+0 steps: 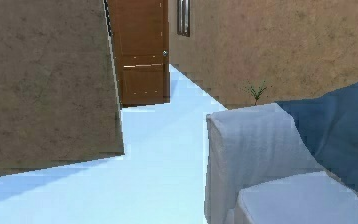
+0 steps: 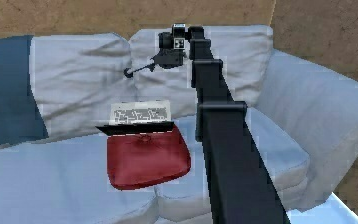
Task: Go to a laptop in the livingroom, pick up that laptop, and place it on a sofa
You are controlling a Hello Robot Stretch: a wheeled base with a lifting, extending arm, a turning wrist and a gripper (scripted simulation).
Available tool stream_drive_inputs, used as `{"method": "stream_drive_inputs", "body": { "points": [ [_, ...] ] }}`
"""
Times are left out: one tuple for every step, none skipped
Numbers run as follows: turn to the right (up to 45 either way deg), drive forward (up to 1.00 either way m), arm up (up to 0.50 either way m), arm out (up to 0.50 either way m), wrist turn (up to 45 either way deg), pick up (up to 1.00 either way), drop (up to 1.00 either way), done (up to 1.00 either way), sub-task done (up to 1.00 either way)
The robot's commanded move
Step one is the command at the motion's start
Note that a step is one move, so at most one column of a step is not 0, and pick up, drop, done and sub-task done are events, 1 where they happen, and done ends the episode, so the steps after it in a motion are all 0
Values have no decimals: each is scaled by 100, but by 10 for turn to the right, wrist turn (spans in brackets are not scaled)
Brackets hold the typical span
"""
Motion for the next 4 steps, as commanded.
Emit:
{"method": "stream_drive_inputs", "body": {
  "points": [
    [0,0,-22,0,0,0,0,0,0],
    [0,0,0,0,0,100,0,0,0],
    [0,0,10,0,0,0,0,0,0],
    [0,0,12,0,0,0,0,0,0]
  ]
}}
